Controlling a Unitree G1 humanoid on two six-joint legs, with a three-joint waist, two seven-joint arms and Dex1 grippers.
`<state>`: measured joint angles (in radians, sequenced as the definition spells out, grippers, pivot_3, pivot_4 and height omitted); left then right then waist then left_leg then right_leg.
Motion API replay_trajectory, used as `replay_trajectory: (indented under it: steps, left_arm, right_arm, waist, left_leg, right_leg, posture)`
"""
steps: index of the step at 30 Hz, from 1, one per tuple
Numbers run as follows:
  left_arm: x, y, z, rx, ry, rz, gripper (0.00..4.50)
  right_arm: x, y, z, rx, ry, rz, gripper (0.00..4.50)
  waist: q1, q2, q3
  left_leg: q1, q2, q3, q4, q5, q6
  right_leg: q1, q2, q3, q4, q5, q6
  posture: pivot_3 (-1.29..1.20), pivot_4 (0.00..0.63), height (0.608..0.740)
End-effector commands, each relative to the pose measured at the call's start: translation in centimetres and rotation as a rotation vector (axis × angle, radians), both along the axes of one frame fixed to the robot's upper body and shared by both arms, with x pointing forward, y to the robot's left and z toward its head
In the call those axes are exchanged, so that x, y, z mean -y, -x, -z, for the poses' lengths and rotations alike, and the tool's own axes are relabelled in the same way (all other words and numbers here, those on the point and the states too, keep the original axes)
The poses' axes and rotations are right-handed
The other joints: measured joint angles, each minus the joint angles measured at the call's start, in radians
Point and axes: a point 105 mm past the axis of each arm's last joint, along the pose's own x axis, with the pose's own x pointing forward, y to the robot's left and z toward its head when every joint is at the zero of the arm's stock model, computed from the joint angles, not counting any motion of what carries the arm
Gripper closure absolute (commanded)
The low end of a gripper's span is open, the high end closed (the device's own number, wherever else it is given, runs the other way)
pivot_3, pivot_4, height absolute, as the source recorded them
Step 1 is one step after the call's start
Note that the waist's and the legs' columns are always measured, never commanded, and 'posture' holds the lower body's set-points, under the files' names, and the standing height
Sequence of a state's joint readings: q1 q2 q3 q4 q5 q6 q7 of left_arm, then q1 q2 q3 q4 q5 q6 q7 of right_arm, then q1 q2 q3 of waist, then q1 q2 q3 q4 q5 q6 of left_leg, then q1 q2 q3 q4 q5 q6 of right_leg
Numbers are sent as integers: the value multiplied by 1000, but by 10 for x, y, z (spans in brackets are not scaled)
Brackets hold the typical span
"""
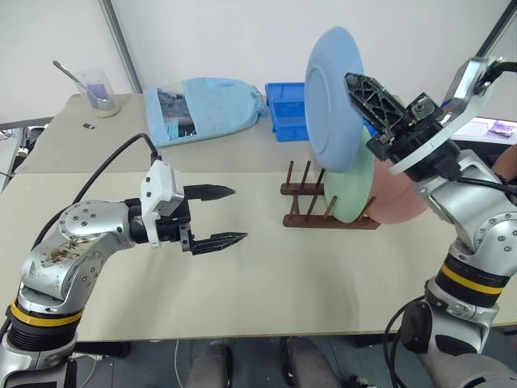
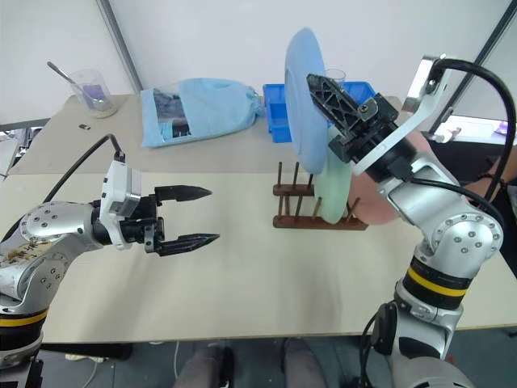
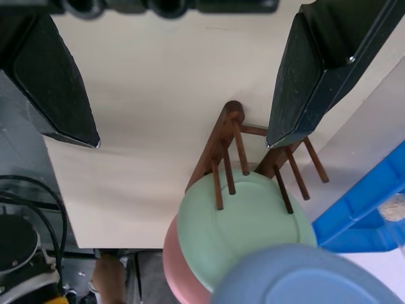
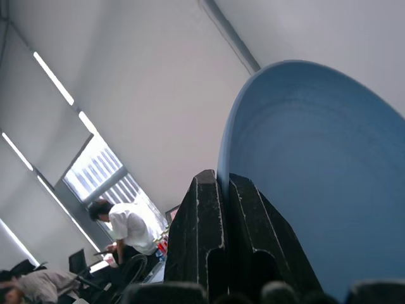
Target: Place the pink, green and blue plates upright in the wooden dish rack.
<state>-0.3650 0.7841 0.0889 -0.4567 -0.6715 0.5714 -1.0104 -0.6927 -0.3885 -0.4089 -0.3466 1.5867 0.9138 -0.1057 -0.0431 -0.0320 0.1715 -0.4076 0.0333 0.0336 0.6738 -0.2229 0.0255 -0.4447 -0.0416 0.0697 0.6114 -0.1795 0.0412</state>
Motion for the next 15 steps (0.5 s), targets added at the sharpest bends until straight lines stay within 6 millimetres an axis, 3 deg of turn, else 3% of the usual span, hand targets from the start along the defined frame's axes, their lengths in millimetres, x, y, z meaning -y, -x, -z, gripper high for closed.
replay_trajectory:
  steps: [1, 15]
  left_arm:
    - [5, 4, -9, 44, 9, 44, 0]
    - [6, 4, -6, 59, 0, 50, 0]
  right_arm:
    - [-8, 15, -10, 43, -35, -42, 4469]
    - [-18, 8, 13, -88, -75, -45, 4469]
  waist:
    - [-2, 0, 0]
    - [-1, 0, 0]
  left_leg:
    - [0, 0, 0, 0, 0, 0]
    - [-1, 0, 0, 0, 0, 0]
  right_leg:
    - [0, 0, 0, 0, 0, 0]
    - [-1, 0, 0, 0, -3, -5]
  posture:
    - [0, 150, 740]
    - [0, 150, 740]
